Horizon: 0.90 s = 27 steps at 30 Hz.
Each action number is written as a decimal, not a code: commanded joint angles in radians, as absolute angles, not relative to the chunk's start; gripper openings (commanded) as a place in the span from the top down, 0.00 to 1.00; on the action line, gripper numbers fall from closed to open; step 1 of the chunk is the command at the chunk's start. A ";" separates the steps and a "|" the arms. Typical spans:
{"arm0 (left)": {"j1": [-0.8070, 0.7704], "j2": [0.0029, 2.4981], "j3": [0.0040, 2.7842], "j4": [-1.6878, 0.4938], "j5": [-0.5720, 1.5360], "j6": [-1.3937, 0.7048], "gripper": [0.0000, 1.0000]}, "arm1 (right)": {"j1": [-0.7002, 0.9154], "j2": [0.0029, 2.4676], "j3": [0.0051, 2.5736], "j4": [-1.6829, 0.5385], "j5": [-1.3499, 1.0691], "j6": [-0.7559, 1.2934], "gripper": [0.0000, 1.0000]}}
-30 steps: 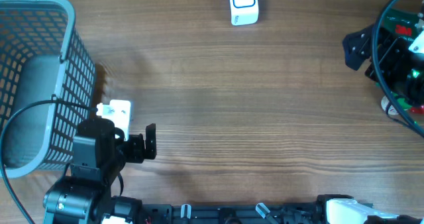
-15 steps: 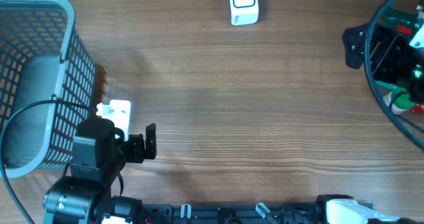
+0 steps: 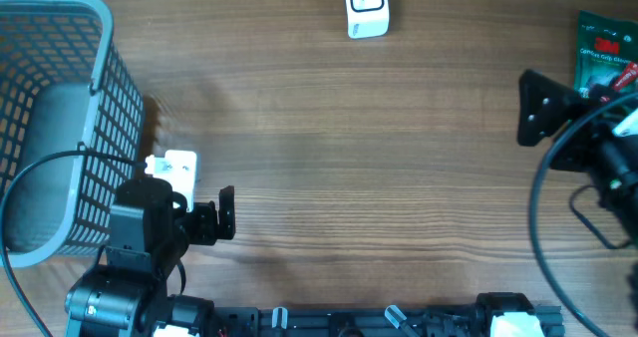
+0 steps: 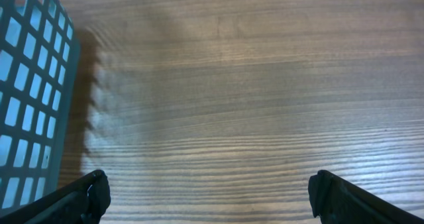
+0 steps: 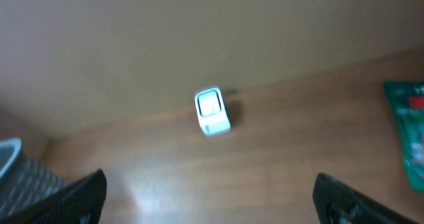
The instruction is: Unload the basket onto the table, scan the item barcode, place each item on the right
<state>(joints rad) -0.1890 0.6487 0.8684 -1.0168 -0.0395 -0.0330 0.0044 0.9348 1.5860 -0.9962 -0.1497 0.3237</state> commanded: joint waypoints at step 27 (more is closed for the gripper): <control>-0.194 0.643 0.863 -1.014 -0.035 -0.042 0.00 | 0.010 0.103 0.347 -0.474 0.252 1.464 0.00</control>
